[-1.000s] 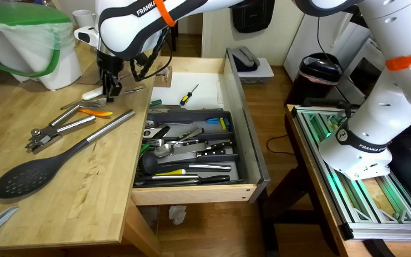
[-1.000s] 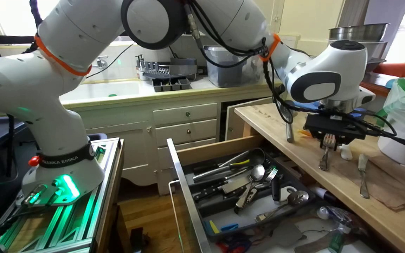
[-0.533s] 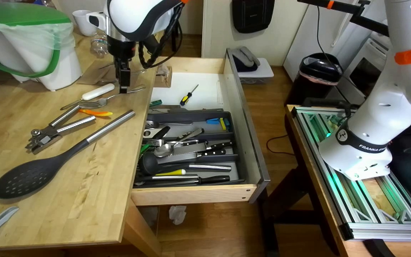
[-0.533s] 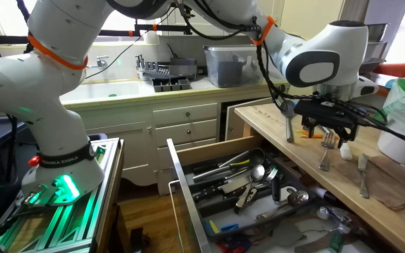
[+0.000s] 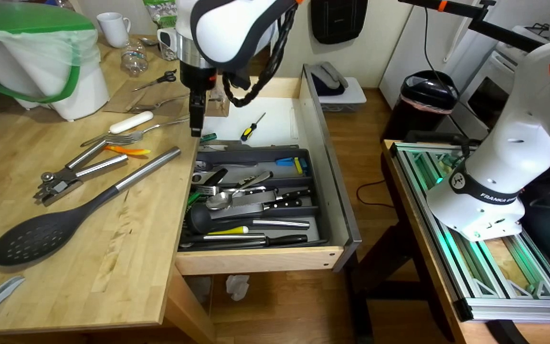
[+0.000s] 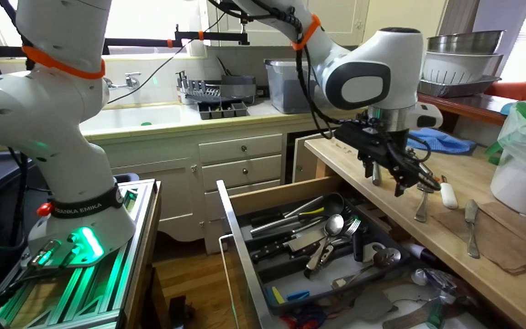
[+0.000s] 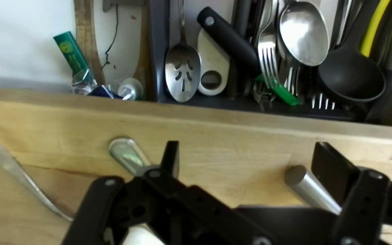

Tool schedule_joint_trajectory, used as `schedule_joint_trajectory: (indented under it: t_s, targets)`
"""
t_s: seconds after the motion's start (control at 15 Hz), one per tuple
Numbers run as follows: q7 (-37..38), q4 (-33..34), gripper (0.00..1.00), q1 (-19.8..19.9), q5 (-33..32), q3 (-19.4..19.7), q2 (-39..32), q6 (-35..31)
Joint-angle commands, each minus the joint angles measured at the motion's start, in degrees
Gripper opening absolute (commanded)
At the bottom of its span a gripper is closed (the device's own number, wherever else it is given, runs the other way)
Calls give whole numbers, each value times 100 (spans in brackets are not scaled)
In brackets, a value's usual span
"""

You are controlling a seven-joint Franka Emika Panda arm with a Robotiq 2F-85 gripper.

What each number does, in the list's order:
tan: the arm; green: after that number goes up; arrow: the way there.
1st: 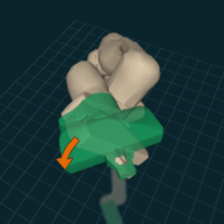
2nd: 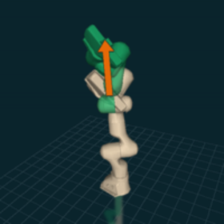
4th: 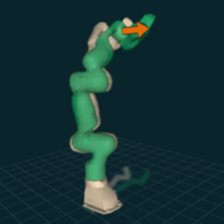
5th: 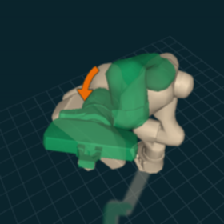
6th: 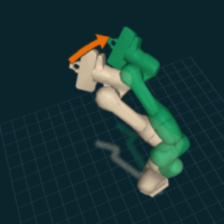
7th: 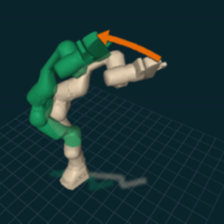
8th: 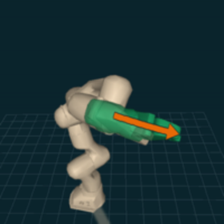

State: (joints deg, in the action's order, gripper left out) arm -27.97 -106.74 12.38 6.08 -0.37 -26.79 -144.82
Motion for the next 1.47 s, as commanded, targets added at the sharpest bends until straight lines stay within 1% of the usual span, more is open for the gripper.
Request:
schedule_joint_trajectory:
  t_s: [0.0, 0.13, 0.27, 0.4, 0.47, 0.53, 0.6, 0.8, 0.87, 0.93, 1.0, 1.2, 1.27, 1.33, 1.4]
  targets:
    - [-497, -1463, 100, 214, 255, -386, 507, -1059]
    - [-1084, -1909, 100, 451, 454, -772, 449, -1575]
    - [-1857, -2255, 100, 838, 798, -1326, 324, -2046]
    - [-2541, -2457, 100, 1273, 1031, -1838, 23, -2741]
    - [-1816, -2212, 100, 857, 694, -1415, 173, -2227]
    - [-2018, -2340, 100, 1043, 732, -1623, 102, -2471]
    - [-2115, -2399, 100, 1152, 726, -1723, 49, -2587]
    - [-2221, -2402, 100, 1253, 726, -1780, 7, -2623]
    - [-2358, -2341, 100, 1401, 774, -1963, -100, -2663]
    - [-2356, -2338, 100, 1360, 709, -1932, -151, -2712]
    - [-2465, -2302, 100, 1486, 746, -2090, -258, -2794]
    - [-2590, -2309, 100, 1711, 706, -2306, -494, -3038]
    - [-2652, -2323, 100, 1887, 700, -2477, -564, -3105]
    - [-2698, -2338, 100, 2000, 609, -2557, -636, -3178]
    - [-2686, -2365, 100, 2039, 483, -2545, -669, -3235]
